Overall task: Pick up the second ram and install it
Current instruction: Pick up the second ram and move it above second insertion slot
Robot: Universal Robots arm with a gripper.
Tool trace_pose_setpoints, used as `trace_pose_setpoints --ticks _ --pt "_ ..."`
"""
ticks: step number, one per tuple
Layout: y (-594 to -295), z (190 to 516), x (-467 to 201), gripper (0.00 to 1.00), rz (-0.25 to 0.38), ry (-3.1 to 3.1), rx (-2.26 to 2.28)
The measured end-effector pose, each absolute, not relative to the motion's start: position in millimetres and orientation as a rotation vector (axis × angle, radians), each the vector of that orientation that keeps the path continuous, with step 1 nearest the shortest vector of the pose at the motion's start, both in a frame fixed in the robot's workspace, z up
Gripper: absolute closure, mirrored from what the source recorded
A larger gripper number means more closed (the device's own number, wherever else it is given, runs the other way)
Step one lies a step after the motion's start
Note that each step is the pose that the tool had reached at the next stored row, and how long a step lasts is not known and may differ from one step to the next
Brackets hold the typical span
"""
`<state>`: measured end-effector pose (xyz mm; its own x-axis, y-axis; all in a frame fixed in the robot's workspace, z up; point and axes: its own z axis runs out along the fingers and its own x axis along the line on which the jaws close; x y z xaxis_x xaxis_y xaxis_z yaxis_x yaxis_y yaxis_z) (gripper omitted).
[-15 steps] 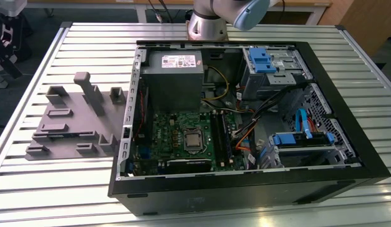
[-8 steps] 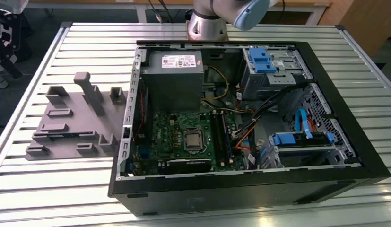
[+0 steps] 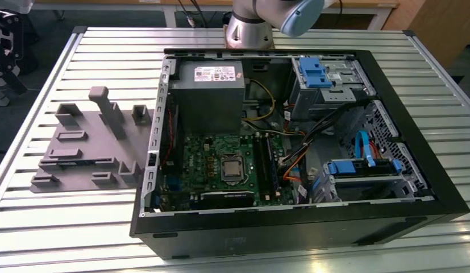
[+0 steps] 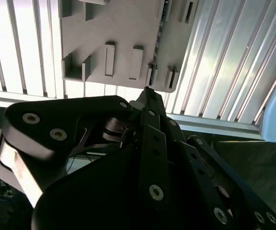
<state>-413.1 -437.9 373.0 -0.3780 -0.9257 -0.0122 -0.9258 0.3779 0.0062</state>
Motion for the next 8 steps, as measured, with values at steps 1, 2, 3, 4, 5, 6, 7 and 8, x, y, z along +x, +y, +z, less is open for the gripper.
trace_pose_setpoints --ticks 1,2,3,4,5,6,7,8 --pt "-437.9 373.0 -413.1 0.89 0.019 2.602 -1.748" --pt "-437.9 373.0 -413.1 0.89 0.019 2.601 -1.749" --pt "-437.9 373.0 -413.1 0.89 0.019 2.601 -1.750" --pt "-437.9 373.0 -413.1 0.89 0.019 2.601 -1.750" --pt "-437.9 373.0 -413.1 0.89 0.019 2.601 -1.750" --pt "-437.9 373.0 -413.1 0.89 0.019 2.601 -1.750" --pt "-437.9 373.0 -413.1 0.89 0.019 2.601 -1.750" --pt "-437.9 373.0 -413.1 0.89 0.019 2.601 -1.750"
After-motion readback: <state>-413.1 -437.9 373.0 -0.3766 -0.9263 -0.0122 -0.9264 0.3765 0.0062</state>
